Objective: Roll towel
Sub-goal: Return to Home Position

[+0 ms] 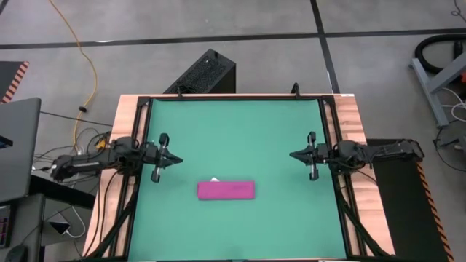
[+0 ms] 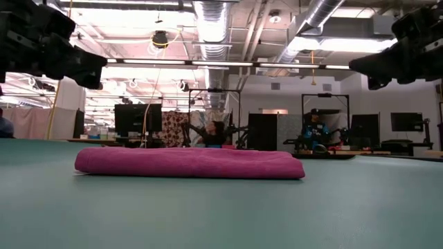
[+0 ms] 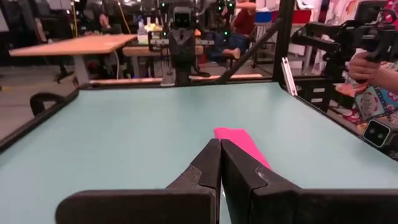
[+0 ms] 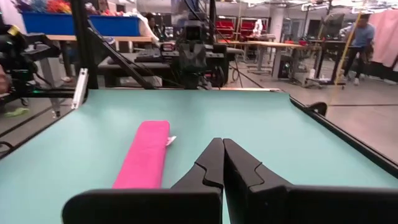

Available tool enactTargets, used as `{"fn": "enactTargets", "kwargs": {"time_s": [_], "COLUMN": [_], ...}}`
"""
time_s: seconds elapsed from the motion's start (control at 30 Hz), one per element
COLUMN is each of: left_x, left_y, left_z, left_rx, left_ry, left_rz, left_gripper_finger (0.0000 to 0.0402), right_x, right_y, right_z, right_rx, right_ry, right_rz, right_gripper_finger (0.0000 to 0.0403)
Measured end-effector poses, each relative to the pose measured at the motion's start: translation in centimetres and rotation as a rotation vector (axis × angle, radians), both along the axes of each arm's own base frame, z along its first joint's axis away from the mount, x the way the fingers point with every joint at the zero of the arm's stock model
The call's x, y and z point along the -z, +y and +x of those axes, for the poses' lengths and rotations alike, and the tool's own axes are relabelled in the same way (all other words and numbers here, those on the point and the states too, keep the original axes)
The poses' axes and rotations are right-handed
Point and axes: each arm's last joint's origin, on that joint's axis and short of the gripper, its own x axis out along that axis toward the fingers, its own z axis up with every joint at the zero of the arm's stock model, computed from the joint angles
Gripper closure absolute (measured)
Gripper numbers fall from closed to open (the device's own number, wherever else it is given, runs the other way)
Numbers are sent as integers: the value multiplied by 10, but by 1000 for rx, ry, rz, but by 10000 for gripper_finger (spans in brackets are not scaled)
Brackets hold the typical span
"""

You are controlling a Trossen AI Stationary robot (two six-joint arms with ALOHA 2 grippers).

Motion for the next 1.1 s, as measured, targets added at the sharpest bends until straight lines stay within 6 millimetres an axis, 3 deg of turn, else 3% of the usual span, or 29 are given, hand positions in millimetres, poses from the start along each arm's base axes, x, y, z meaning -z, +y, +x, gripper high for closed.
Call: {"fn": "enactTargets", "kwargs": {"time_s": [0.33,0.67,1.1], "left_x": [0,2,3], "left_y": [6,10,11], "left_z": [0,1,1], "left_rx": [9,-144,-171], "left_ry": [12,27,31], "left_rz": [-32,-140,-142], "left_gripper_finger": [401,401,401], "right_x": [0,1,2], "right_y": [-1,-1,-1], "right_z": [0,0,0], "right_rx": [-19,-17,-15], "right_ry": [-1,2,16], "right_rz": [-8,52,51], "right_gripper_finger": [383,371,370]}}
